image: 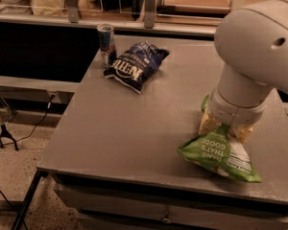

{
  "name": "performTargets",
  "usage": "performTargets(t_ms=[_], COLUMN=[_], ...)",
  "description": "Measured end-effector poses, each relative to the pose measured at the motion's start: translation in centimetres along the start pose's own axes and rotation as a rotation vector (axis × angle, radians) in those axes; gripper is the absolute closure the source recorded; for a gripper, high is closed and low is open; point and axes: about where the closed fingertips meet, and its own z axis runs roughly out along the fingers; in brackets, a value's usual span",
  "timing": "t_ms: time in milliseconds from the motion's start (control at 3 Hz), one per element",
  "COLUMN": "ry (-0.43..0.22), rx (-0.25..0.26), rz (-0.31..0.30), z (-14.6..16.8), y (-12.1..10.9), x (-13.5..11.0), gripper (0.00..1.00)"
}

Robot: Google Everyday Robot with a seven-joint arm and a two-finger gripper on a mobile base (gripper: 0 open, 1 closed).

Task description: Move green rice chip bag near blue chip bag

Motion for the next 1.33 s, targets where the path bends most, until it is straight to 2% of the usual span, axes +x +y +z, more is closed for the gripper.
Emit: performTargets(t_ms=[667, 1333], ry=[0.073, 0.162], rx=[0.023, 0.094], rz=[0.011, 0.002], z=[-2.0, -3.6], y=[-0.9, -3.6], x=[3.1, 6.8], gripper=[1.00, 1.00])
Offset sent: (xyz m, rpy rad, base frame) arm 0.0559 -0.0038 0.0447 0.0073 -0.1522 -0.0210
